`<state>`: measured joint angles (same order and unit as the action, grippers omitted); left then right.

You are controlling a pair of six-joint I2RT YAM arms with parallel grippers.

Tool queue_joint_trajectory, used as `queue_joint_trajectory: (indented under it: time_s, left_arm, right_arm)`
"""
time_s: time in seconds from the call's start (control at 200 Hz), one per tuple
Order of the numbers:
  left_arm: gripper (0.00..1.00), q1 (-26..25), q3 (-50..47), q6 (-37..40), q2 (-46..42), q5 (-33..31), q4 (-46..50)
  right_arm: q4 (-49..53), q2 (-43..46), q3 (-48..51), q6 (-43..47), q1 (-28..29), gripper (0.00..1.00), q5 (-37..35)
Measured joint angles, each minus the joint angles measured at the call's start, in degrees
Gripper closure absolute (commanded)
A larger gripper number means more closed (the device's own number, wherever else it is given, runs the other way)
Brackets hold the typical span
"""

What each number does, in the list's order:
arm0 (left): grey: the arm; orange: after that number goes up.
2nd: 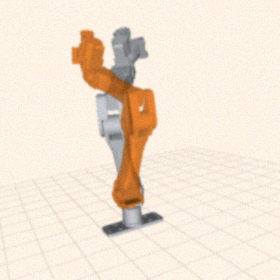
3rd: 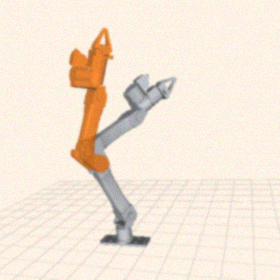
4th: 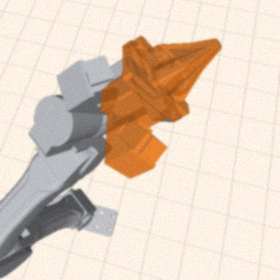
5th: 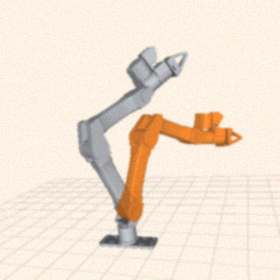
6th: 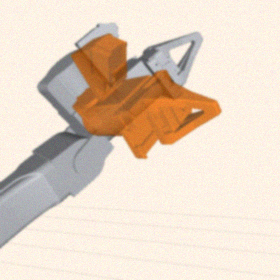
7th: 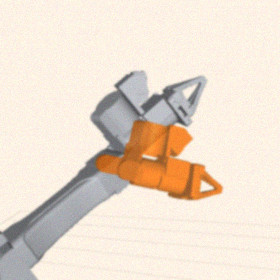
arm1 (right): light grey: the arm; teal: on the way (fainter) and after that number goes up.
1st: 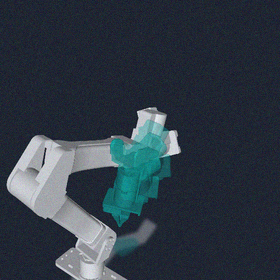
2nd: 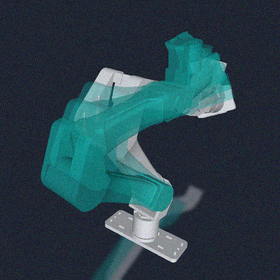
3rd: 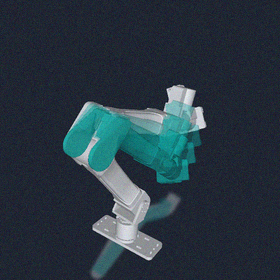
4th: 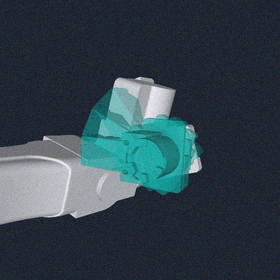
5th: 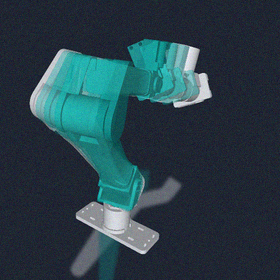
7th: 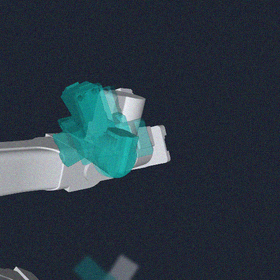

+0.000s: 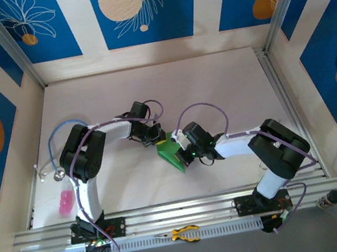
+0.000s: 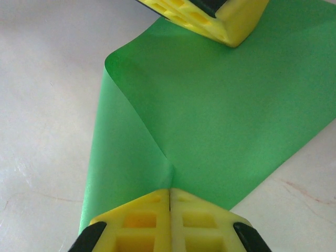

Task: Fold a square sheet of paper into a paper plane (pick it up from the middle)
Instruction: Third fold the triangle at the center of the table.

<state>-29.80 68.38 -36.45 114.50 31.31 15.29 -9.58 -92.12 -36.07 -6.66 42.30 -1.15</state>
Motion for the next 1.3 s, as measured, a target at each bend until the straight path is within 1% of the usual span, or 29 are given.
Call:
queue_joint_trajectory:
  time_s: [1.301]
  left_arm:
    - [0.9, 0.0, 0.04, 0.0, 0.0, 0.0, 0.07]
  right_arm:
    - [0.2, -0.68, -0.57, -0.46, 0.83, 1.0, -0.42]
